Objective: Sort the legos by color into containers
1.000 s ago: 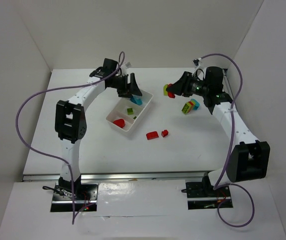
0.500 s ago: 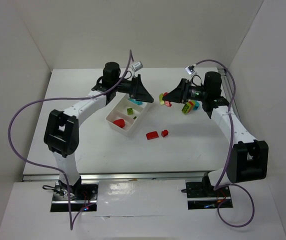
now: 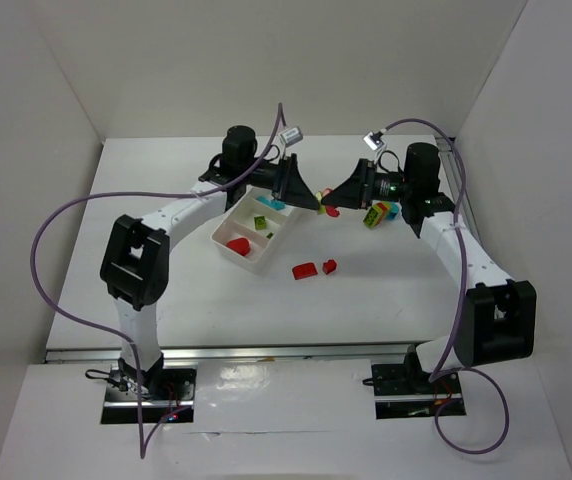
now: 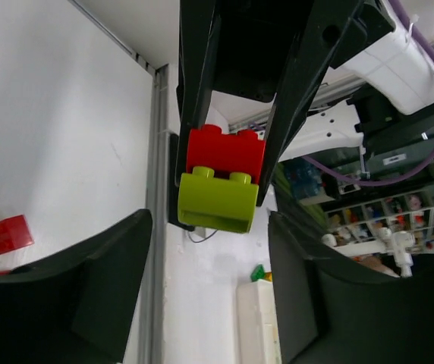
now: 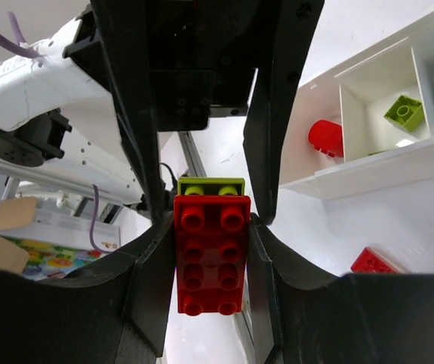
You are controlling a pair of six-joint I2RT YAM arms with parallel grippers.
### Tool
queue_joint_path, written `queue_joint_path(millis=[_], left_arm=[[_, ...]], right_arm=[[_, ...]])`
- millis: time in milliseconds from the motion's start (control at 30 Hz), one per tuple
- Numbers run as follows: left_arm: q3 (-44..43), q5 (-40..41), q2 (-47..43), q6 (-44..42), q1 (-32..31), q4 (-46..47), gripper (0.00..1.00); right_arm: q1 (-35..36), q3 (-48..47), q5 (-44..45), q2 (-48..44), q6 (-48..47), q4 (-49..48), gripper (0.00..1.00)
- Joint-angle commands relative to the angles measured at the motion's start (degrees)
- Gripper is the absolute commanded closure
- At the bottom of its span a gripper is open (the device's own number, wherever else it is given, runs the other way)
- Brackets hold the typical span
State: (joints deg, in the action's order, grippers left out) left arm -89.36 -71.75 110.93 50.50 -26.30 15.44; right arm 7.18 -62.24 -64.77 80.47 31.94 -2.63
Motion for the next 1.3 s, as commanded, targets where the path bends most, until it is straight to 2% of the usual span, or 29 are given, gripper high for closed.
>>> queue_joint_path(millis=[0,67,100,200,233,433,500,533,600,667,800,833,1000,1133,1267], left_arm=[[-1.9,-2.2,1.5,3.8,-1.1,8.7,0.32],[-1.9,-2.7,2.0,5.7,-1.1,11.2,0.41],[-1.9,-2.7,2.5,5.7,-1.1,11.2,0.57],[-2.9,-3.2,2.5,6.0,-1.1,10.6,0.85],[-2.9,-3.2,2.5,4.6,-1.1,9.5,1.0],[-0.6,-1.1,0.4,-4.9,3.9,-4.5,1.0],[-0.6,1.0,-0.3,-10.1,6.2,-10.0,1.0],[-1.3,2.0,-0.3,-12.0,6.9,-16.1,1.0],[-1.9,5.1,-0.9,-15.9,8.9,-20.4,1.0],[-2.5,8.4,-0.9,-17.7,10.0,-26.7,1.0],[-9.1,28.6,-0.2,-22.5,11.1,-41.6,1.0],[-10.7,36.8,0.5,-23.2,11.1,-46.5,1.0],[-10.7,47.1,2.3,-22.0,11.6,-49.9,1.0],[-12.1,59.3,3.7,-22.0,9.5,-52.9,1.0],[-12.1,60.5,4.8,-22.0,7.4,-54.0,1.0]], right_arm=[[0.9,-1.7,-1.5,-0.7,0.3,-3.3,0.97],[0.9,-1.7,-1.5,-0.7,0.3,-3.3,0.97],[0.9,-1.7,-1.5,-0.2,-0.2,-3.3,0.97],[0.9,-1.7,-1.5,-0.2,-0.9,-1.5,0.97],[0.9,-2.2,0.1,-0.7,-2.1,-0.6,0.97],[-3.3,-2.2,10.3,-4.1,-5.4,6.8,0.97],[-3.3,-2.2,11.0,-4.1,-5.4,6.8,0.97],[-3.8,-2.2,11.8,-4.1,-5.4,6.8,0.97],[-3.8,-1.7,12.6,-4.1,-4.7,6.8,0.97],[-3.8,-1.7,13.1,-3.6,-4.2,6.0,0.97],[-3.3,-1.7,18.7,-3.6,-5.7,8.6,0.97],[-2.8,-2.3,19.9,-3.6,-5.7,9.1,0.97],[-2.8,-2.3,21.2,-2.9,-5.7,9.1,0.97],[-2.3,-2.3,21.8,-2.9,-5.7,9.1,0.96],[-1.7,-2.3,21.8,-2.2,-6.2,9.7,0.96]])
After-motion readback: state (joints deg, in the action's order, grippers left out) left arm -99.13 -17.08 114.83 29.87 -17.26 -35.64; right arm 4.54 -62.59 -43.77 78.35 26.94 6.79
